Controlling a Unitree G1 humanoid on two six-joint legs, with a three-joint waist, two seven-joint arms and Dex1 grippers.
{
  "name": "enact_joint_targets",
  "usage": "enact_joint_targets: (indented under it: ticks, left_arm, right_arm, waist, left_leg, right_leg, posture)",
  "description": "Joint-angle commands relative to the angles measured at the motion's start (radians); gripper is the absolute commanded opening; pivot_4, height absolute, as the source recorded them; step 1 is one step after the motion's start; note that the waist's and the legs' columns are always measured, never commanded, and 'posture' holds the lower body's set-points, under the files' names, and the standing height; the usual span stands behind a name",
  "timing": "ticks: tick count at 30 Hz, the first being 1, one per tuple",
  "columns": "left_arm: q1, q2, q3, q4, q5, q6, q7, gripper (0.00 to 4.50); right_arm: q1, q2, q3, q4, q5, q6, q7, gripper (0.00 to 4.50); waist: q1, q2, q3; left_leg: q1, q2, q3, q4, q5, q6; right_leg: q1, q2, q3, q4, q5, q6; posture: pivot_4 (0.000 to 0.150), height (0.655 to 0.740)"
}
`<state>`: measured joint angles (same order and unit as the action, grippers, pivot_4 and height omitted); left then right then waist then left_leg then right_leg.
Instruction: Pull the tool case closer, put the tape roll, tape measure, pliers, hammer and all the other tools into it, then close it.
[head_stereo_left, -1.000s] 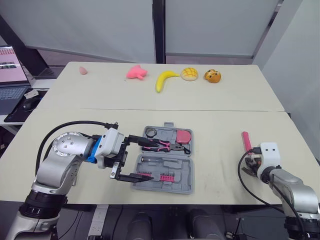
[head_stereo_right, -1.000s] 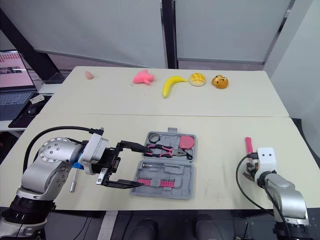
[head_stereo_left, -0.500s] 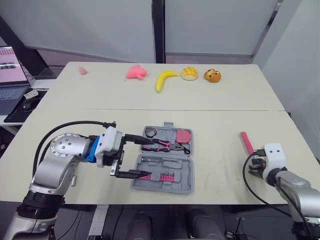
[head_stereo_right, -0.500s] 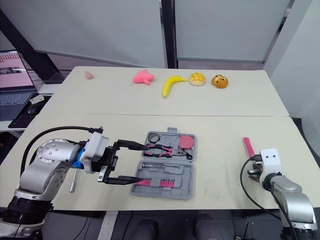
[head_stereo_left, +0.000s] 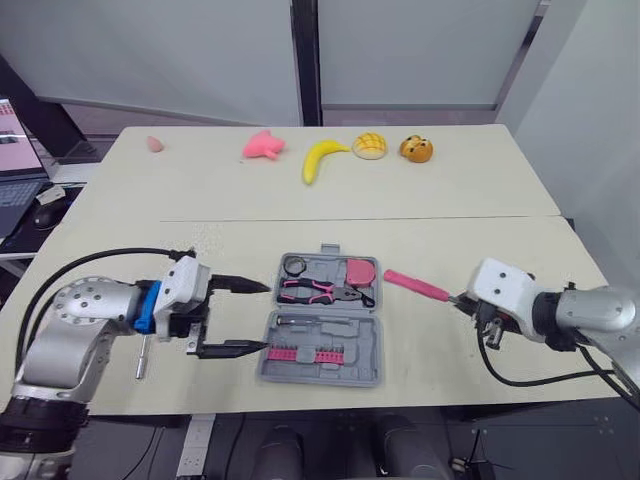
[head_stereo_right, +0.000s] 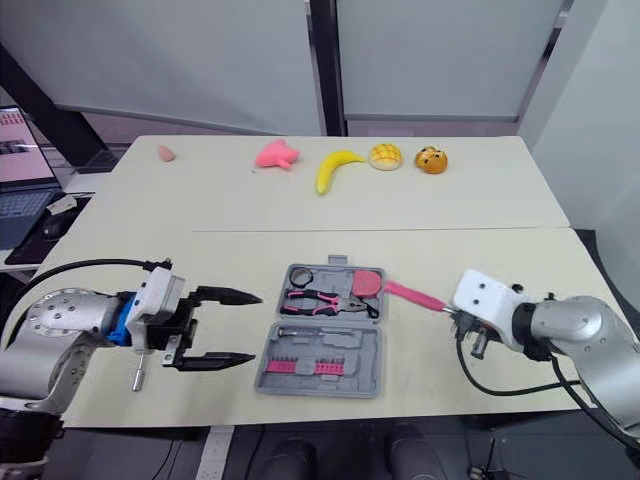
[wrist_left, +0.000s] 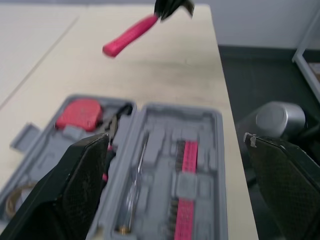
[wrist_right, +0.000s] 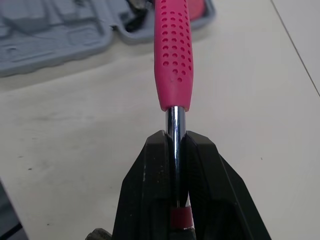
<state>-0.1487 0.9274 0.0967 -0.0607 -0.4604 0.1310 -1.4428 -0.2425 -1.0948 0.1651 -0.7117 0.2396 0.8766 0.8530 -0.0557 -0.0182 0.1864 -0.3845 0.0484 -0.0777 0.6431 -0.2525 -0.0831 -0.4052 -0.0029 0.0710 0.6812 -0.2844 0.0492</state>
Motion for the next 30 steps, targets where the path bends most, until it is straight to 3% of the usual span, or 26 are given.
enact_joint_targets:
  ticks: [1,8,13,30]
  left_arm:
    - [0.003,0.038,0.015,0.026,0.037,-0.066,-0.033,4.50]
    - [0.029,0.080,-0.003,0.035,0.112,-0.098,-0.020,4.50]
    - [0.063,0.094,-0.002,0.025,0.146,-0.112,-0.009,4.50]
    - [0.058,0.108,-0.023,0.026,0.203,-0.124,0.024,4.50]
  right_arm:
    - [-0.112,0.017,0.111,-0.034,-0.019,0.002,0.050,0.21]
    - [-0.355,0.181,0.399,0.045,-0.112,0.077,0.060,0.21]
    - [-0.434,0.298,0.547,0.118,-0.187,0.080,0.052,0.21]
    - [-0.491,0.508,0.665,0.306,-0.323,0.052,0.026,0.21]
  waist:
    - [0.002,0.000,0.001]
    - [0.002,-0.001,0.001]
    - [-0.001,-0.001,0.001]
    - [-0.001,-0.001,0.001]
  left_leg:
    - [-0.001,0.000,0.000,0.000,0.000,0.000]
    - [-0.002,0.000,0.000,0.000,0.000,0.000]
    - [-0.006,0.000,0.000,0.000,0.000,0.000]
    - [-0.011,0.000,-0.002,0.002,0.000,0.000]
  right_leg:
    - [0.000,0.000,0.000,0.000,0.000,0.000]
    - [-0.002,-0.001,0.000,0.000,0.000,0.000]
    - [-0.005,0.000,-0.001,0.001,0.003,-0.005]
    - [-0.009,0.000,-0.002,0.002,0.003,-0.005]
  posture:
    - [0.150,0.7255]
    - [0.150,0.7255]
    - [0.150,0.7255]
    - [0.150,0.7255]
